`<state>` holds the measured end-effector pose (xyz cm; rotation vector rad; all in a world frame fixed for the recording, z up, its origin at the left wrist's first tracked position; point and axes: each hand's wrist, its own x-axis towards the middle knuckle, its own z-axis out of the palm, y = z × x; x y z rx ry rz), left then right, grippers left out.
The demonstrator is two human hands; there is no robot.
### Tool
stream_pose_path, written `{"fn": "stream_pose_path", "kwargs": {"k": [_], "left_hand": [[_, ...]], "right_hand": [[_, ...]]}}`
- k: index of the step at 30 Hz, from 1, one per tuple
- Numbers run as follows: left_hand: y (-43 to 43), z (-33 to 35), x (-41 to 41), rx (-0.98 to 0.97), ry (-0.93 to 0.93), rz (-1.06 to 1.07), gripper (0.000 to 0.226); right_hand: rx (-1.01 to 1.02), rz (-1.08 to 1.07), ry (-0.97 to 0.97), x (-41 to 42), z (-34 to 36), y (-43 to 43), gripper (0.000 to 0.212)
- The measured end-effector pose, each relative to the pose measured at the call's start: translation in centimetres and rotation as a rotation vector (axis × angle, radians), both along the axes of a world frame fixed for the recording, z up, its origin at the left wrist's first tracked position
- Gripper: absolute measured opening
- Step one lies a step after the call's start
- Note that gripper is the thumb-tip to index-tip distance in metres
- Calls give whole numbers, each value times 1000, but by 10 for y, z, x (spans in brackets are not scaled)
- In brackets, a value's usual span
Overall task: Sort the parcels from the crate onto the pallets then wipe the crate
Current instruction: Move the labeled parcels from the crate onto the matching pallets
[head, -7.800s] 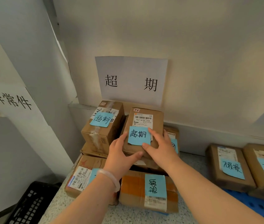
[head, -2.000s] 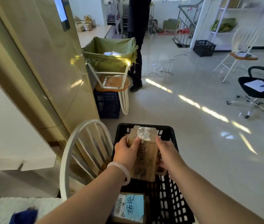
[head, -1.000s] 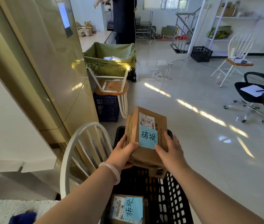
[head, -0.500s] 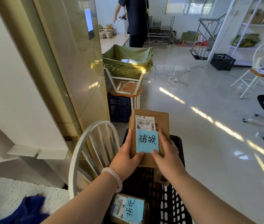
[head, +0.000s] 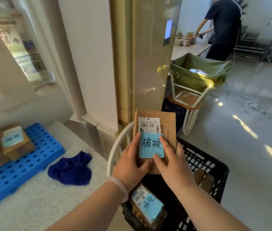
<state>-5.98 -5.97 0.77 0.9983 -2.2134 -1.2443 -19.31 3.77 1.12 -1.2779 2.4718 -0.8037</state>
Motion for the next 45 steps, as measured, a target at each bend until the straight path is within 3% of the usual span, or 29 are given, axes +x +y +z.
{"fn": "stream_pose_path", "kwargs": {"k": [7,14,23,32,45], "left_hand": [[-4,-1,91,-53,-66,241,90],[-17,-8,166,-19,-6,491,87],[-93,-27,260,51,-2,617,85],[-186,-47,330,118,-37,575,89],[-294,-77,291,355,-19,500,101]], "right_hand": [[45,274,-41,74,-1,-34,62],[92,467,22,139,-1,-89,60],[55,615,-62,228,-26,-190,53],[86,561,-158,297,-44,-277,48],[124,391,-259,258,-74,-384,43]]}}
